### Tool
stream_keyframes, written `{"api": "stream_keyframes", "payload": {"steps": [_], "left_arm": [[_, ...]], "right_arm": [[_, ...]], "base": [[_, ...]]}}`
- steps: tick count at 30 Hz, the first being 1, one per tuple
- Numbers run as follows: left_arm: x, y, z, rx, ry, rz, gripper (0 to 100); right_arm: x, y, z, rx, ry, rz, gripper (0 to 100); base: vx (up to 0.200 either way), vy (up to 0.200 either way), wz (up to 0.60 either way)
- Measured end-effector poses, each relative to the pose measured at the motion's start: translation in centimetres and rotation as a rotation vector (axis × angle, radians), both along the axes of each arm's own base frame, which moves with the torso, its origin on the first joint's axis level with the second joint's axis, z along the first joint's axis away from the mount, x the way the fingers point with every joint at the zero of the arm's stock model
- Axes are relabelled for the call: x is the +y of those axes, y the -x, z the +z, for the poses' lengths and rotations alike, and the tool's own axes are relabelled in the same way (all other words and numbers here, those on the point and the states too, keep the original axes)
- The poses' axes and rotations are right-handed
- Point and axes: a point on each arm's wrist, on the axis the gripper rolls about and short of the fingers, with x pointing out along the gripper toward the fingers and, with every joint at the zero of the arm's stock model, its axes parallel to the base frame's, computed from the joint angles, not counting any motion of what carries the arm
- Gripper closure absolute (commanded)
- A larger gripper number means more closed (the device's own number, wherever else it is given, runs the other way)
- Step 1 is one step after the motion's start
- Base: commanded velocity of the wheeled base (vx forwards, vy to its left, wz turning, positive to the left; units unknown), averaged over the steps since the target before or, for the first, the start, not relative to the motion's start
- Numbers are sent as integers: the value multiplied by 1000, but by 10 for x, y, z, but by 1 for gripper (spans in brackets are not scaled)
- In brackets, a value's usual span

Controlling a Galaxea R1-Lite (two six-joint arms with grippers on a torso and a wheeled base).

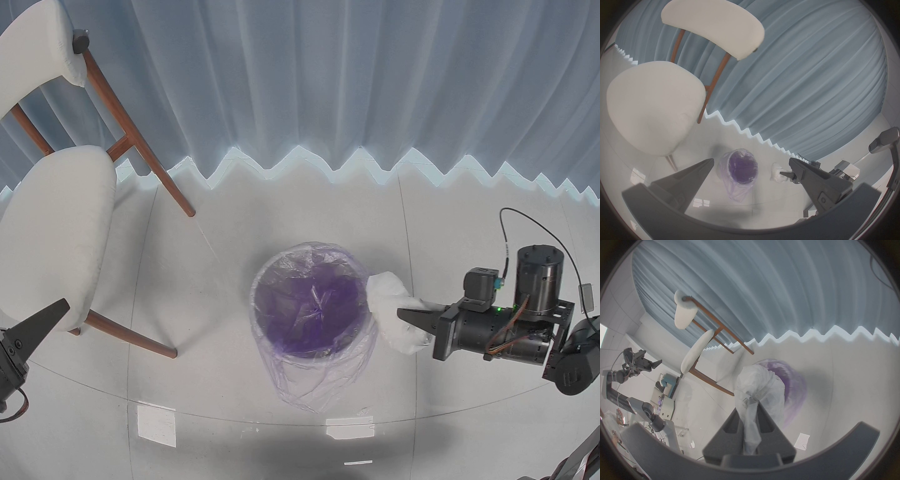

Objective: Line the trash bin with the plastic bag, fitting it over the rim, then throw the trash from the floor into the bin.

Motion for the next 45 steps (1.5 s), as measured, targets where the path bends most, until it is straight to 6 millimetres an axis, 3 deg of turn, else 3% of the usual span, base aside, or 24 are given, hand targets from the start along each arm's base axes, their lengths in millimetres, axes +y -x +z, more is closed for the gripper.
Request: {"api": "stream_keyframes", "payload": {"steps": [13, 24, 25, 30, 37, 41, 45], "left_arm": [[-1, 8, 0, -26, -4, -3, 0], [-2, 20, -5, -58, -7, -2, 0], [-2, 20, -5, -58, -7, -2, 0], [-2, 22, -5, -66, -7, 1, 0], [-2, 27, -8, -86, -17, 5, 0], [-2, 32, -13, -108, -49, 16, 0], [-2, 37, -19, -127, -69, 35, 0]], "right_arm": [[53, -67, -38, -86, 4, 3, 100], [53, -92, -66, -52, 34, -48, 100], [52, -93, -67, -49, 36, -50, 0], [51, -92, -72, -39, 41, -52, 0], [46, -85, -61, -68, 15, -59, 0], [28, -74, -45, -86, 1, -96, 0], [-3, -57, -17, -141, -26, -168, 0]], "base": [[0, 0, 0], [0, 0, 0], [0, 0, 0], [0, 0, 0], [0, 0, 0], [0, 0, 0], [0, 0, 0]]}}
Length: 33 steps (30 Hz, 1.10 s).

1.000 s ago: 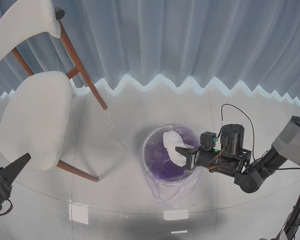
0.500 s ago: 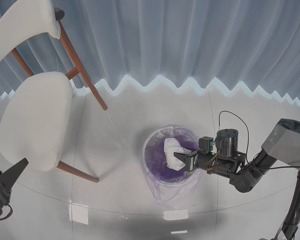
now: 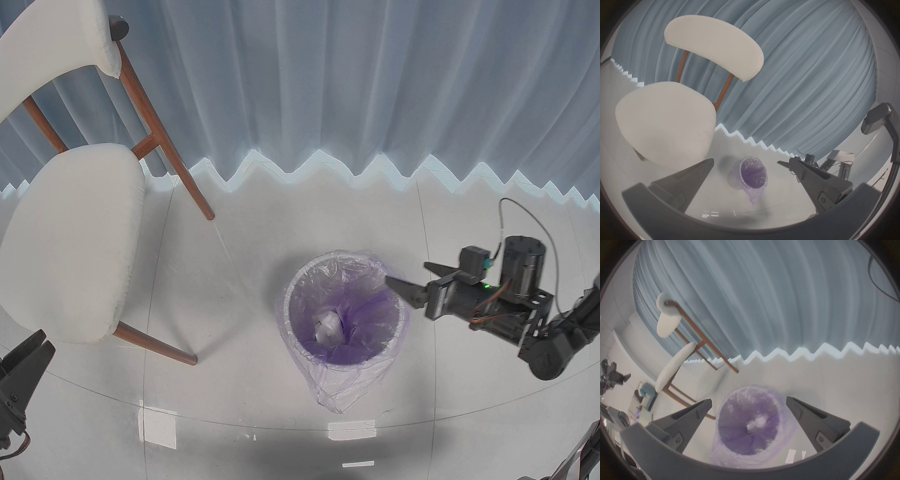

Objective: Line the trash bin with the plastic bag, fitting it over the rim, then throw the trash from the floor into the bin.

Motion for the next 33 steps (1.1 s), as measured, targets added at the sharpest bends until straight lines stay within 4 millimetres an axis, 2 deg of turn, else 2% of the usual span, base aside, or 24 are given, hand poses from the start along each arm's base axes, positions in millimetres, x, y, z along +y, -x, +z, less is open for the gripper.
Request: {"api": "stream_keyframes", "payload": {"steps": [3, 7, 13, 22, 29, 33], "left_arm": [[0, 6, -7, -12, -14, 12, 0], [-1, 16, -21, -19, -51, 19, 0], [-3, 29, -48, -26, -148, -1, 0], [-4, 40, -70, -48, -246, 9, 0], [3, 42, -86, 1, -327, 309, 0], [6, 44, -96, 40, -404, 399, 0]], "right_arm": [[-28, 20, 22, -56, -22, -66, 0], [-62, 57, 44, -131, -41, -155, 0], [-94, 122, 50, -157, -18, -240, 0], [-119, 207, 35, -140, 44, -351, 0], [-130, 262, 2, -156, 78, -459, 0], [-132, 284, -21, -168, 92, -516, 0]], "base": [[0, 0, 0], [0, 0, 0], [0, 0, 0], [0, 0, 0], [0, 0, 0], [0, 0, 0]]}}
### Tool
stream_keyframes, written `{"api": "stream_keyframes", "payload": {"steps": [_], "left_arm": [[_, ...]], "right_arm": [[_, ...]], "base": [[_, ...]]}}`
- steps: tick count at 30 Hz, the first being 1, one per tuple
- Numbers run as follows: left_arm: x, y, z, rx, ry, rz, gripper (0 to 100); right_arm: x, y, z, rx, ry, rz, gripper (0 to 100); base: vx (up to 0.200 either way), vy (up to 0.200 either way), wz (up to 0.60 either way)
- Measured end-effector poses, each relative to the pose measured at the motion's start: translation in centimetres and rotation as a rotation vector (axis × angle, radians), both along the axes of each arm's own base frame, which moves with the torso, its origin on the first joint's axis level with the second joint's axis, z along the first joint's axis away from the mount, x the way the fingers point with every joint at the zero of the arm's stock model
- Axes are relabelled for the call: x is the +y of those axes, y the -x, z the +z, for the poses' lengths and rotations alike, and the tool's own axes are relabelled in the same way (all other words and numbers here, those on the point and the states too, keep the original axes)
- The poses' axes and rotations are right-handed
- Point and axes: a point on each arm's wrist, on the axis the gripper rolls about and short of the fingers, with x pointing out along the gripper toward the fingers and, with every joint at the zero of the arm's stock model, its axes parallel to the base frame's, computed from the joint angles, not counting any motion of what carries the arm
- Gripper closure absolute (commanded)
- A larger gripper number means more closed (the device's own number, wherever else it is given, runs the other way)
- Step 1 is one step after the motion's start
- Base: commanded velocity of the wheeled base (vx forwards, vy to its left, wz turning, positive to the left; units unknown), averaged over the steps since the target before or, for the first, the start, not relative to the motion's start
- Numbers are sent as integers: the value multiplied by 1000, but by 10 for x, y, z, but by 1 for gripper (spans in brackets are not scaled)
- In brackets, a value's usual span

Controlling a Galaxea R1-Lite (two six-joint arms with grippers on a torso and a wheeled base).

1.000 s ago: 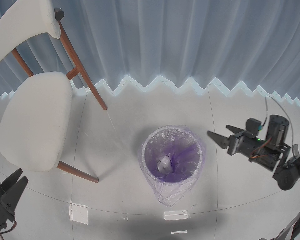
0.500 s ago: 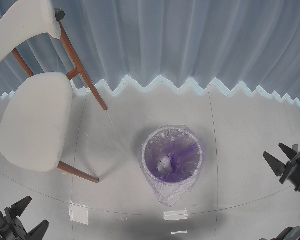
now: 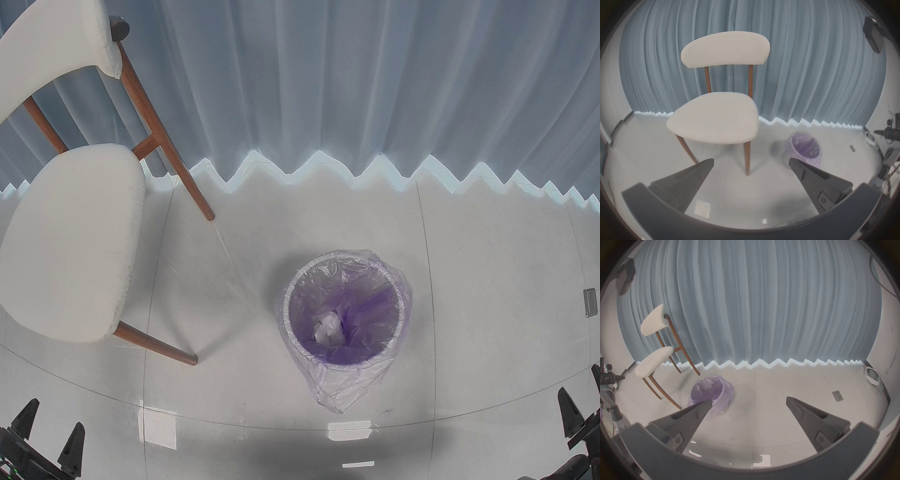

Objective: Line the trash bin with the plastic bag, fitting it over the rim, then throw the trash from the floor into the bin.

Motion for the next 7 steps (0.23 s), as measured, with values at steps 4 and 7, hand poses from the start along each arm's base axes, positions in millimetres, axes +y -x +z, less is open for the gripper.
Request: {"api": "stream_keyframes", "payload": {"steps": [4, 7], "left_arm": [[3, 2, -7, 16, -57, 22, 0], [4, 5, -9, -9, -60, 22, 0]], "right_arm": [[0, 12, -19, -8, 16, -42, 0], [0, 15, -22, -42, 17, -57, 0]], "base": [[0, 0, 0], [0, 0, 0]]}}
